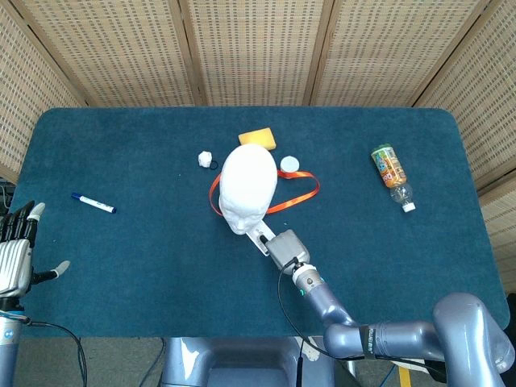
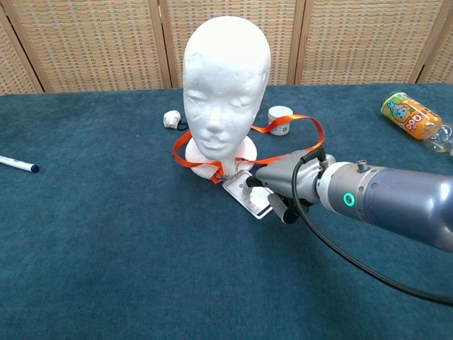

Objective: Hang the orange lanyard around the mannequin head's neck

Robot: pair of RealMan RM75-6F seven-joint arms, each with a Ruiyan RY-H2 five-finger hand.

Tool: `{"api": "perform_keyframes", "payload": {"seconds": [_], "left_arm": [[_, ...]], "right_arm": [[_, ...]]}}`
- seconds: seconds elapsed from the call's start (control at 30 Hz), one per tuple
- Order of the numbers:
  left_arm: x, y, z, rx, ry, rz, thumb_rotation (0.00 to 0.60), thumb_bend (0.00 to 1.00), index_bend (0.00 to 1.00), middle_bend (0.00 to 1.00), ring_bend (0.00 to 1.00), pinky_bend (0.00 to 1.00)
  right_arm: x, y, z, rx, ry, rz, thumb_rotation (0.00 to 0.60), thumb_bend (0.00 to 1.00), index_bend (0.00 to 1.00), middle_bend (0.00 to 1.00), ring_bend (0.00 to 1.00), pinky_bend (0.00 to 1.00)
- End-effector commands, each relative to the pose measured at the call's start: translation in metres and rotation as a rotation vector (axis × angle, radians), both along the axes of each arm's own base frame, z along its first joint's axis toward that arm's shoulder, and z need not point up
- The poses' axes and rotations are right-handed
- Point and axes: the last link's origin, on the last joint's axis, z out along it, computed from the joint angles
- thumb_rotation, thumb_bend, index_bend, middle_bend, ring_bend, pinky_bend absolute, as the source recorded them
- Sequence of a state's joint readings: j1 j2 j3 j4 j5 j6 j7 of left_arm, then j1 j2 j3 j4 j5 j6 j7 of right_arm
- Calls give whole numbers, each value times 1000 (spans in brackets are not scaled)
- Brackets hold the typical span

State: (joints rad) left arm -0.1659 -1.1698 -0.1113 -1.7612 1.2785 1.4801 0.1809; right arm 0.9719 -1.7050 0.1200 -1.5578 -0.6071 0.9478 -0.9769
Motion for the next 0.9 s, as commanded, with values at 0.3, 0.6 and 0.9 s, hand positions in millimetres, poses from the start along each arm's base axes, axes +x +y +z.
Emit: {"api": "perform_keyframes", "payload": {"seconds": [0.3, 0.6, 0.9], "left_arm": [[0, 0, 0, -1, -4, 0, 600, 92, 0, 0, 0, 0], [0, 0, -1, -5, -4, 0, 600, 93, 0, 0, 0, 0], [0, 0, -1, -6, -5, -3, 600, 92, 0, 0, 0, 0]], "right_arm": [[1, 6, 1, 21, -3, 9, 600, 1000, 206, 824, 767, 959], [4, 12, 7, 48, 8, 13, 600, 1000, 356, 826, 767, 959], [5, 32, 16, 118, 48, 38, 600, 1000, 373, 830, 767, 959]]}}
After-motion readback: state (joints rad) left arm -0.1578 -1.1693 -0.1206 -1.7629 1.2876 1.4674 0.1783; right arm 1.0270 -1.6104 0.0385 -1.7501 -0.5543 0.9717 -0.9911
